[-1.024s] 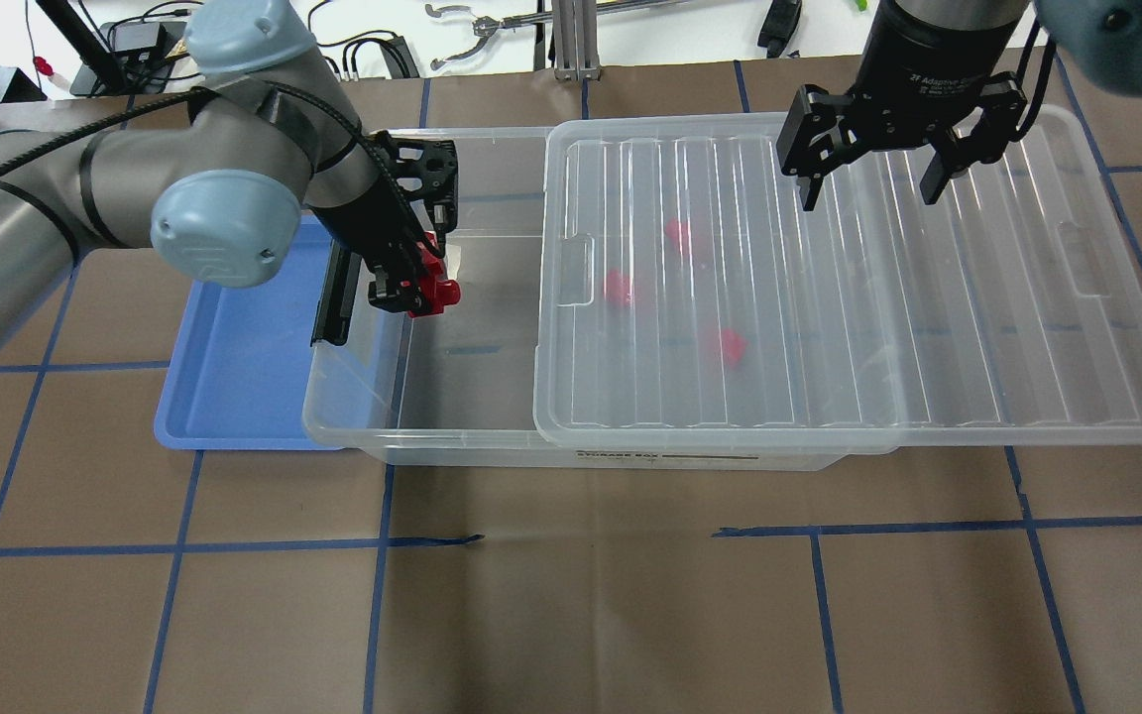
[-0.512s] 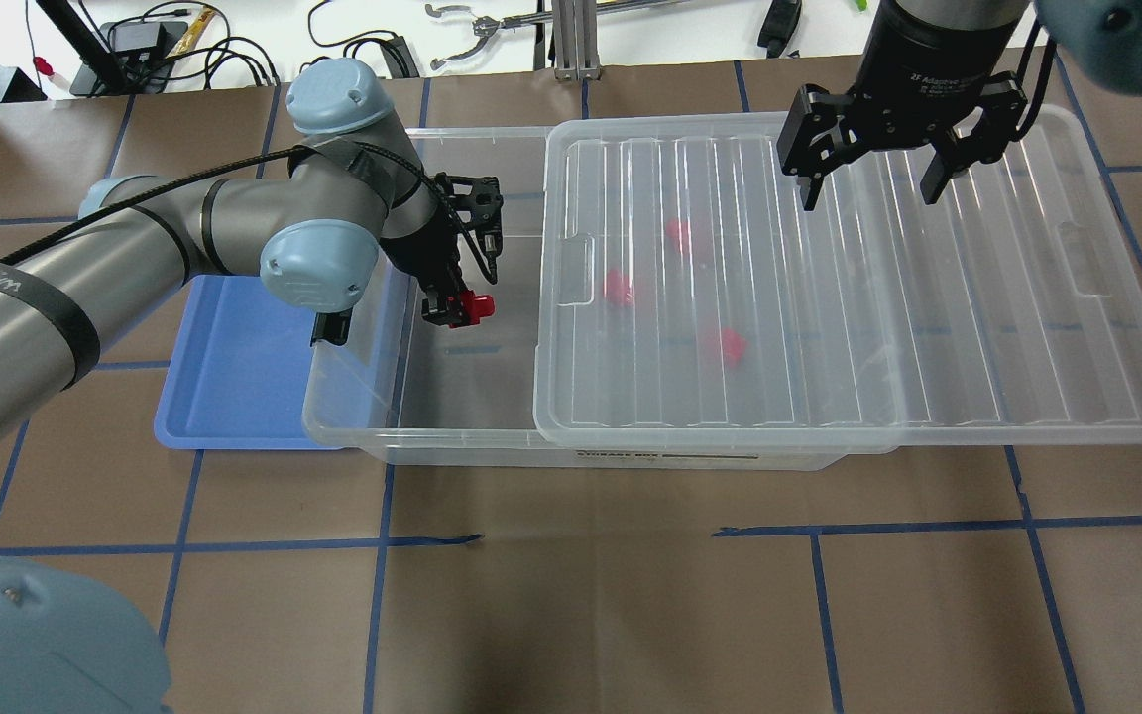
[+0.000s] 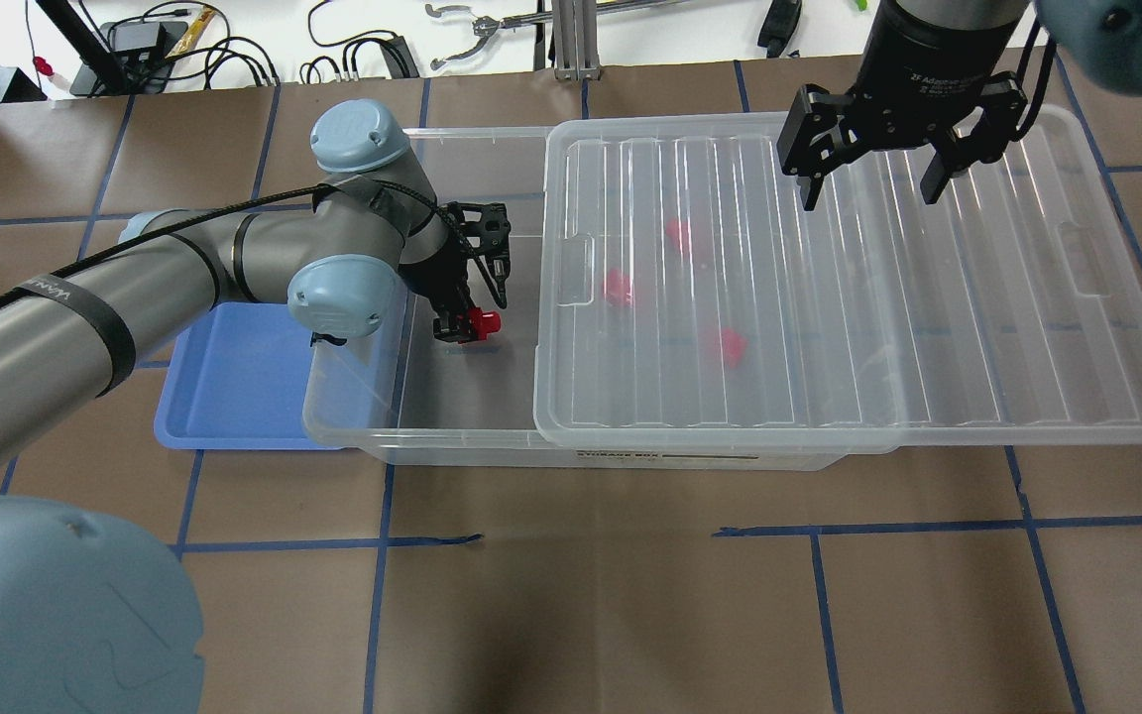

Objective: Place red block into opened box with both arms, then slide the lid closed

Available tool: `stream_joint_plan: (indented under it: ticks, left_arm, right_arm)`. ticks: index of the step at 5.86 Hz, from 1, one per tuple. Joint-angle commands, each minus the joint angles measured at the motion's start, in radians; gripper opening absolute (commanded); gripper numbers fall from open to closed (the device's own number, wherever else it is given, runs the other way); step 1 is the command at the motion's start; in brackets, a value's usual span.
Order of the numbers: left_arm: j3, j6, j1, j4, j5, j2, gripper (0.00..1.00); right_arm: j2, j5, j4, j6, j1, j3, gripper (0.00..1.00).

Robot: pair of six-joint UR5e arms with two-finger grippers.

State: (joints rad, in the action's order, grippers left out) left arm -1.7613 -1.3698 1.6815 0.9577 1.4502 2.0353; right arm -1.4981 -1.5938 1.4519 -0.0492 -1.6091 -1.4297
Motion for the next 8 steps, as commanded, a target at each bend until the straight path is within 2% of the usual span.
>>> stream_joint_plan:
  ticks: [1, 2, 4, 6, 8]
  left_arm:
    - [-0.003, 0.005, 0.006, 0.012, -0.001, -0.032, 0.95]
    - [0.026, 0.003, -0.002, 0.111, -0.002, -0.074, 0.95]
    - [0.106, 0.006, -0.02, 0.45, -0.002, -0.273, 0.95]
    - [0.204, 0.087, -0.04, 0.68, -0.002, -0.386, 0.95]
    - [0.264, 0.404, -0.066, 0.701, 0.013, -0.392, 0.95]
  right_arm:
    - [0.001, 0.0, 0.001, 0.0, 0.0, 0.0, 1.0]
    - [0.001, 0.0, 0.002, 0.002, 0.0, 0.0, 1.0]
    - [0.004, -0.003, 0.022, 0.087, 0.033, 0.002, 1.0]
    - [0.004, -0.012, 0.036, 0.252, 0.177, 0.002, 1.0]
    - [0.01, -0.023, 0.056, 0.409, 0.353, 0.0, 1.0]
